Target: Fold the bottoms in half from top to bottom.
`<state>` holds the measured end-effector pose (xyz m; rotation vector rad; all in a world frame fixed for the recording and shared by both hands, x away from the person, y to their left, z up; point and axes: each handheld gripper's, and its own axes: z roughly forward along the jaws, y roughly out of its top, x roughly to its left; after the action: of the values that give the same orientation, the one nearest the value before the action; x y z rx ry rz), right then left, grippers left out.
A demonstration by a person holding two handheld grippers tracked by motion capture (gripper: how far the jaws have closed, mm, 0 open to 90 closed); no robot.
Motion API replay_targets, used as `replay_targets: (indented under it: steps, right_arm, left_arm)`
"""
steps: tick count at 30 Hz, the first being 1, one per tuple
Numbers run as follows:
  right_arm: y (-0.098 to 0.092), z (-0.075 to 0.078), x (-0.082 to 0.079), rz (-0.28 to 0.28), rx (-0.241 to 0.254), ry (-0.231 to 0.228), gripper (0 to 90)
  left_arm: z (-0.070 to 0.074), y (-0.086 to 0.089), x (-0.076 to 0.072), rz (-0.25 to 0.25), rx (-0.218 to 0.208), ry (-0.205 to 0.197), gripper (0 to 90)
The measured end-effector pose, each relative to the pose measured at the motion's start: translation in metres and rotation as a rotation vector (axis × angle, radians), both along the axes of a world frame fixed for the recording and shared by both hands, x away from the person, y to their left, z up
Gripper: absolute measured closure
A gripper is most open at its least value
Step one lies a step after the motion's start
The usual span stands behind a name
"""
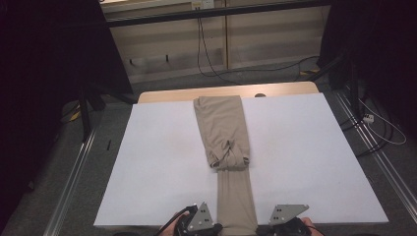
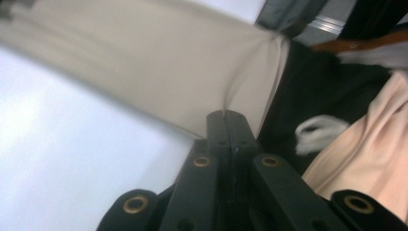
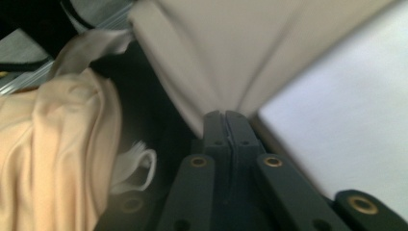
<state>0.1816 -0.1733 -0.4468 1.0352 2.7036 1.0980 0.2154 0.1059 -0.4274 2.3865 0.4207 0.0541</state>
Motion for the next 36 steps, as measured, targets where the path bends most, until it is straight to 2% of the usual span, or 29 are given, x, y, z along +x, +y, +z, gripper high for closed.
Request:
replay_targets:
  steps: [2,3,4,5,6,7,8,9,10,11,12,13,14,17,18,20,21,22,24,25,27,28,30,31,32,35,36]
  right_arm:
    - [0.001,-0.003,-0.001,0.013,0.003,0.023,90.0]
    - [0.001,-0.003,-0.002,0.017,0.000,0.022,90.0]
    - [0.001,-0.002,-0.002,0.016,0.000,0.010,90.0]
    - [0.001,-0.001,-0.001,0.016,0.010,0.003,90.0]
    - [0.000,0.002,0.003,0.017,0.021,-0.002,88.4]
    - [0.000,0.003,0.006,0.008,0.030,-0.003,84.3]
    - [-0.002,0.005,0.012,-0.014,0.042,0.003,75.0]
    - [-0.003,0.007,0.015,-0.019,0.043,-0.003,72.8]
    - [-0.006,0.010,0.019,-0.029,0.049,-0.026,70.9]
    - [-0.007,0.012,0.022,-0.036,0.048,-0.036,67.8]
    - [-0.009,0.015,0.029,-0.050,0.040,-0.061,63.0]
    - [-0.010,0.017,0.034,-0.062,0.040,-0.073,60.4]
    - [-0.011,0.020,0.044,-0.079,0.042,-0.080,59.4]
    - [-0.013,0.028,0.073,-0.106,0.052,-0.129,59.1]
    - [-0.012,0.032,0.088,-0.124,0.039,-0.154,59.8]
    - [-0.010,0.038,0.110,-0.141,0.045,-0.189,64.1]
    - [-0.009,0.042,0.122,-0.149,0.056,-0.206,66.3]
    - [-0.007,0.046,0.139,-0.169,0.072,-0.214,69.2]
    - [-0.002,0.050,0.165,-0.181,0.068,-0.232,72.3]
    - [0.001,0.049,0.176,-0.199,0.059,-0.239,72.4]
    - [0.007,0.045,0.193,-0.209,0.061,-0.218,69.3]
    - [0.010,0.042,0.201,-0.212,0.066,-0.197,66.5]
    - [0.019,0.033,0.213,-0.228,0.071,-0.159,57.9]
    - [0.022,0.031,0.216,-0.229,0.064,-0.156,59.0]
    - [0.025,0.028,0.219,-0.232,0.047,-0.165,58.5]
    - [0.025,0.019,0.228,-0.253,0.078,-0.122,57.6]
    - [0.025,0.016,0.230,-0.257,0.080,-0.110,60.7]
  left_arm:
    - [-0.003,0.006,0.000,0.028,0.000,0.024,90.0]
    - [-0.004,0.008,0.001,0.040,-0.023,0.053,90.0]
    - [-0.004,0.007,0.002,0.038,-0.042,0.066,90.0]
    - [-0.003,0.006,0.003,0.017,-0.021,0.058,90.0]
    - [-0.004,0.004,0.003,0.006,-0.019,0.066,90.0]
    - [-0.004,0.001,0.002,-0.002,-0.002,0.057,90.0]
    - [-0.004,0.002,0.003,-0.007,-0.004,0.051,89.8]
    - [-0.003,0.003,0.006,-0.007,-0.044,0.092,89.9]
    - [-0.001,0.005,0.008,-0.001,-0.062,0.093,84.5]
    - [0.003,0.007,0.012,0.030,-0.067,0.053,80.7]
    - [0.005,0.008,0.017,0.052,-0.073,0.038,71.9]
    - [0.007,0.010,0.028,0.110,-0.092,0.031,64.1]
    - [0.008,0.011,0.035,0.138,-0.096,0.024,56.0]
    - [0.012,0.007,0.074,0.210,-0.083,-0.054,48.9]
    - [0.012,0.005,0.083,0.221,-0.078,-0.062,46.2]
    - [0.012,-0.003,0.106,0.256,-0.095,-0.101,44.9]
    - [0.012,-0.009,0.121,0.268,-0.097,-0.094,44.2]
    - [0.011,-0.013,0.128,0.284,-0.099,-0.101,43.8]
    - [0.010,-0.023,0.145,0.291,-0.110,-0.093,45.1]
    - [0.009,-0.027,0.149,0.286,-0.117,-0.108,44.6]
    - [0.008,-0.034,0.157,0.300,-0.092,-0.106,42.7]
    - [0.006,-0.036,0.163,0.323,-0.100,-0.098,40.7]
    - [0.005,-0.036,0.172,0.354,-0.107,-0.094,45.7]
    - [0.004,-0.035,0.177,0.388,-0.124,-0.083,51.0]
    - [0.004,-0.032,0.183,0.409,-0.141,-0.050,57.7]
    - [0.005,-0.033,0.193,0.401,-0.146,-0.027,82.8]
    - [0.005,-0.034,0.194,0.405,-0.170,-0.012,84.7]
